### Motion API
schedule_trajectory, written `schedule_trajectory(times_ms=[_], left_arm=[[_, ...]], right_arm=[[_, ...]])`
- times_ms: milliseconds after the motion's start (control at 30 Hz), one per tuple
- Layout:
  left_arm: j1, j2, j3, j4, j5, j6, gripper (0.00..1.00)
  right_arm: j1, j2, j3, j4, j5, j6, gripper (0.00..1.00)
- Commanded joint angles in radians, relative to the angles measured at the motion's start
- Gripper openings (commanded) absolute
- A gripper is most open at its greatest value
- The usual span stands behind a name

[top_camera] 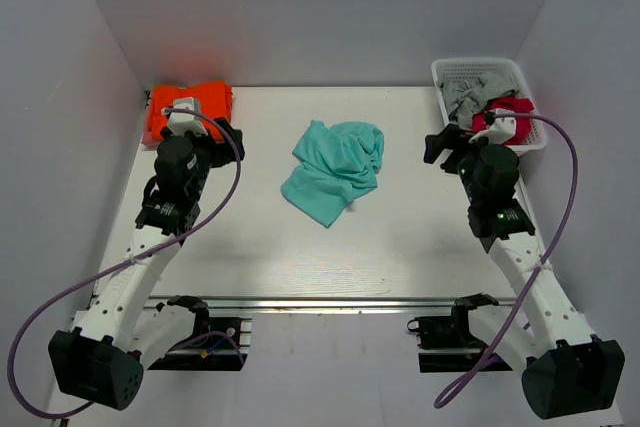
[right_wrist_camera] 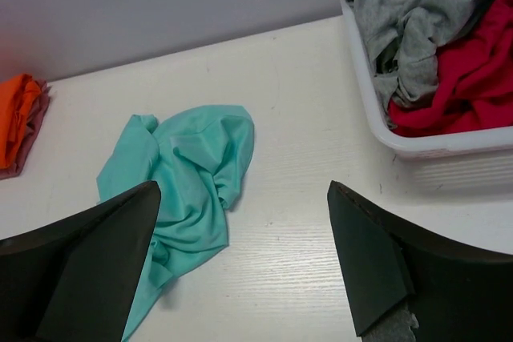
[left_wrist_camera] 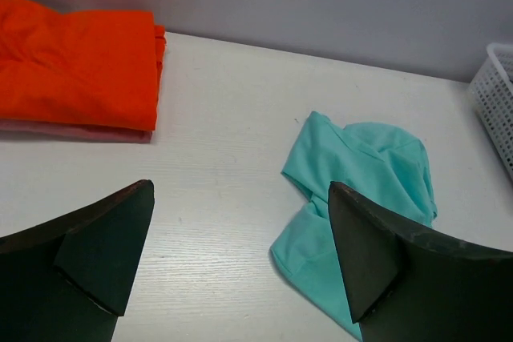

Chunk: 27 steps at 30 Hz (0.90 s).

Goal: Fold and stack the t-shirts
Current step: Flatten out the tshirt

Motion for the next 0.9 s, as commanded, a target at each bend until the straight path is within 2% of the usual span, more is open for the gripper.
schedule_trajectory(times_ms=[0,133,233,333,367,433,533,733,867], left_arm=[[0.004,-0.022,-0.013,-0.004,0.072,-0.002,1.00],[0.004,0.005,-0.085,0.079,0.152,-0.045,1.00],[-0.008,0.086,-0.082,0.110,0.288,-0.033,1.00],[-0.027,0.189,-0.051,0.136,0.527,-0.024,1.00],[-0.027,0.268,-0.021,0.136,0.624,-0.024,1.00],[-0.077,0.344,-0.005,0.154,0.704,0.002,1.00],[-0.177,0.436,0.006,0.145,0.696,0.044,1.00],[-0.361,0.531,0.050,0.040,0.516,0.116,1.00],[-0.468,0.663,0.119,-0.042,0.383,0.134,0.92]], right_arm=[[-0.001,0.040,0.073,-0.047,-0.037,0.021,0.90],[0.004,0.105,0.103,-0.070,-0.044,0.015,0.90],[0.002,0.160,0.115,-0.065,-0.104,-0.062,0.90],[0.002,0.237,0.167,-0.122,-0.144,-0.071,0.90],[0.001,0.273,0.176,-0.142,-0.211,-0.068,0.90],[0.005,0.349,0.233,-0.151,-0.250,-0.074,0.90],[0.007,0.435,0.305,-0.177,-0.346,-0.059,0.90],[0.013,0.671,0.448,-0.219,-0.435,-0.013,0.90],[0.039,0.858,0.586,-0.258,-0.402,-0.011,0.90]])
